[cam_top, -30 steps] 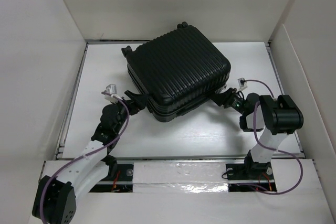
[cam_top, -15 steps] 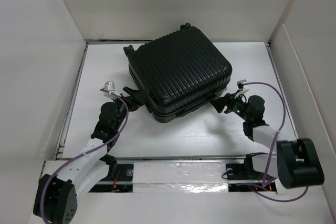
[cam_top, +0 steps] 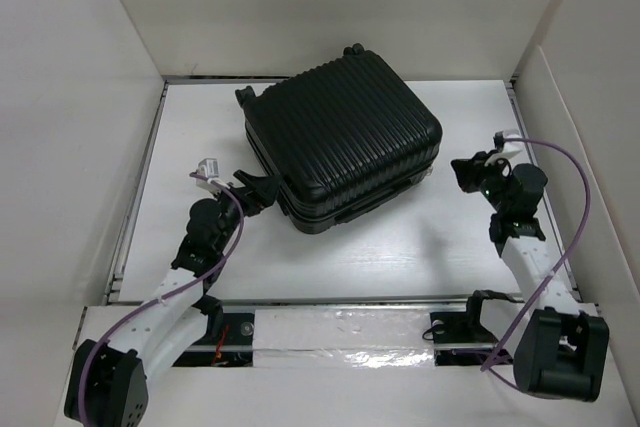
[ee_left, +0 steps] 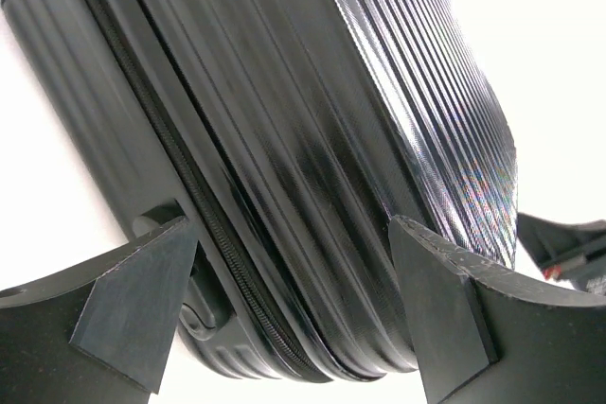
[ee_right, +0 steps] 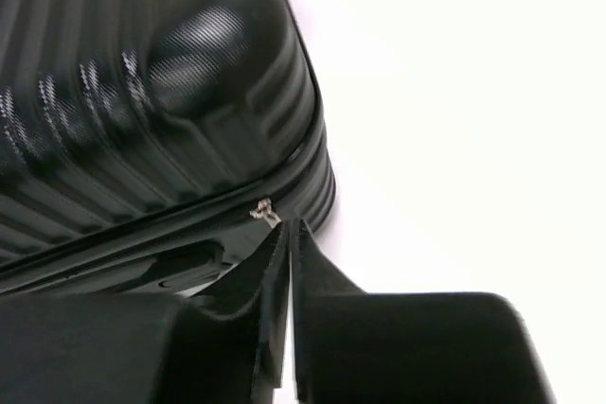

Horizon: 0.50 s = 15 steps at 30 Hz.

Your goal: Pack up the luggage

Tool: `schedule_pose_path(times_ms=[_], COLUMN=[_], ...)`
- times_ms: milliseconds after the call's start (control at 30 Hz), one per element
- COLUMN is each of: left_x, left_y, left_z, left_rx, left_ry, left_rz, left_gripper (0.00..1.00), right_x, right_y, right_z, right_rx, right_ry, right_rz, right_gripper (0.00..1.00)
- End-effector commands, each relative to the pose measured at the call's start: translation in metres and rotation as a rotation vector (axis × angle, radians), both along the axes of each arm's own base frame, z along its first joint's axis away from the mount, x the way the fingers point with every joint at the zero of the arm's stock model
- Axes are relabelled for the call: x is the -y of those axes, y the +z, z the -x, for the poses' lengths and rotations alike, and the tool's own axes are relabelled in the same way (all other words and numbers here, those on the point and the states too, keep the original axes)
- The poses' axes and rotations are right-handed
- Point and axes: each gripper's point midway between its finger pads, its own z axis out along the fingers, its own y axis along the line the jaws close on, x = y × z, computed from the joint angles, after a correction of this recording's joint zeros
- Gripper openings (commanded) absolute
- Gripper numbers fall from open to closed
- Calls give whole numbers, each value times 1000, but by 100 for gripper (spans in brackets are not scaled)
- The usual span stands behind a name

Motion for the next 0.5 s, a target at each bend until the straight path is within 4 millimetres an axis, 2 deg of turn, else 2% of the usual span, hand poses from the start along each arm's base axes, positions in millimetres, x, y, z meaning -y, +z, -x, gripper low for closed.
schedule_pose_path(times_ms=[0,33,100,200,300,367,433,467], left_x=[6,8,14,18,22,22,24,24], left_y=[10,10,13,17,20,22,24,25], left_z=[3,4,8,12,16,17,19,20], left_rx=[71,75,92,104,114,120,128,131], left_ry=[-27,-30,-54,-60,-71,-71,-75,-75], left_rz=[-43,-49,-58,-70,-73,-74,-73,-72], left_gripper=[80,80,80,80,77,77,77,77], right_x=[-14,-19,-25,-26,-17,-22,-24,-23], right_y=[8,-1,-10,-20,-24,-26,-35,-32], right_z=[-4,-5,-5,-5,-7,-7,-11,-15], right_rx=[1,-18,-28,-64,-77,-70,-105,-102], right_ry=[160,205,244,248,189,198,216,223], right_rz=[38,30,18,19,36,16,4,21], right_gripper=[20,36,43,45,46,46,45,45])
